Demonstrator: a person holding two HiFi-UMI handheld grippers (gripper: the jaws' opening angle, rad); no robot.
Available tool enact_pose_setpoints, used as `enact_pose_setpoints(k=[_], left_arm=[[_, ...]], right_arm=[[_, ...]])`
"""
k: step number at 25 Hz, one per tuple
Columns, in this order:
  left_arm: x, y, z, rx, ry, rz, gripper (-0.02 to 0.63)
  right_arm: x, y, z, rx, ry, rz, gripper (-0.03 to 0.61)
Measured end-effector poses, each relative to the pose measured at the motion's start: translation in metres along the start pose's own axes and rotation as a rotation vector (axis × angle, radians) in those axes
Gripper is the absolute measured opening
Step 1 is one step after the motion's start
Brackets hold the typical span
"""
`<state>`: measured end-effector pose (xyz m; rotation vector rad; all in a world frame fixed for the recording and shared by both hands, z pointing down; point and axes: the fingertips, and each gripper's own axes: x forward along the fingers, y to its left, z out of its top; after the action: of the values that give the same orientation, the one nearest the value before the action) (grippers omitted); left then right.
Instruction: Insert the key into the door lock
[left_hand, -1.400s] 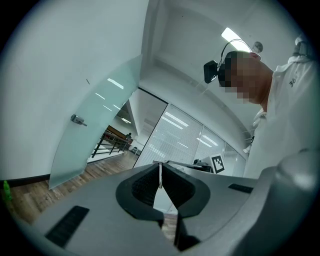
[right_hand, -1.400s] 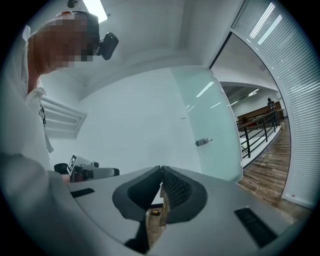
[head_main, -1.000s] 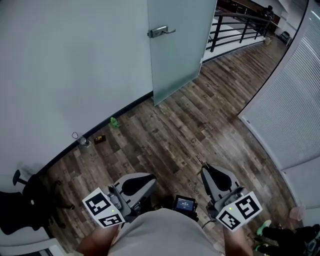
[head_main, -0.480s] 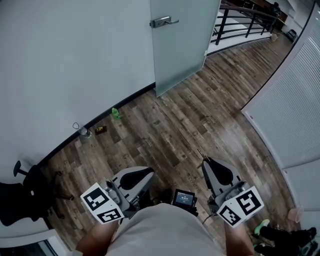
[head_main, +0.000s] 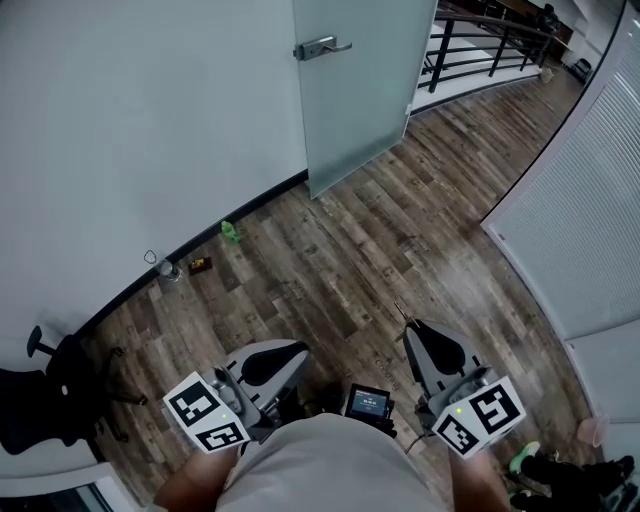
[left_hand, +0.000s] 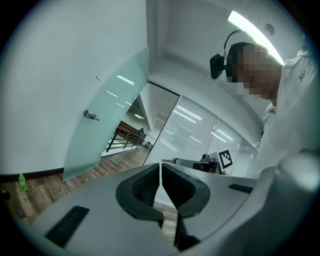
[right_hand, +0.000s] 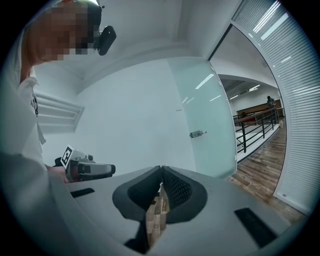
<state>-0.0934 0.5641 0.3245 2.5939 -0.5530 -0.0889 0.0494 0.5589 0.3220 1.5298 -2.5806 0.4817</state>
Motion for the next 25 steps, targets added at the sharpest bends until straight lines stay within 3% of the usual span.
enact_pose_setpoints(k=[14, 25], left_arm=[[0.006, 0.012, 0.000, -0.008, 0.005, 0.012, 0.023], [0.020, 0.100, 0.043, -0.015, -0.007, -0.014, 0.023]], right_arm=[[0.019, -0.013, -0.002, -0.016, 0.021, 0.009, 0.029], [0.104, -0.032, 0.019, -0.018, 0.031, -0.031, 0.029]])
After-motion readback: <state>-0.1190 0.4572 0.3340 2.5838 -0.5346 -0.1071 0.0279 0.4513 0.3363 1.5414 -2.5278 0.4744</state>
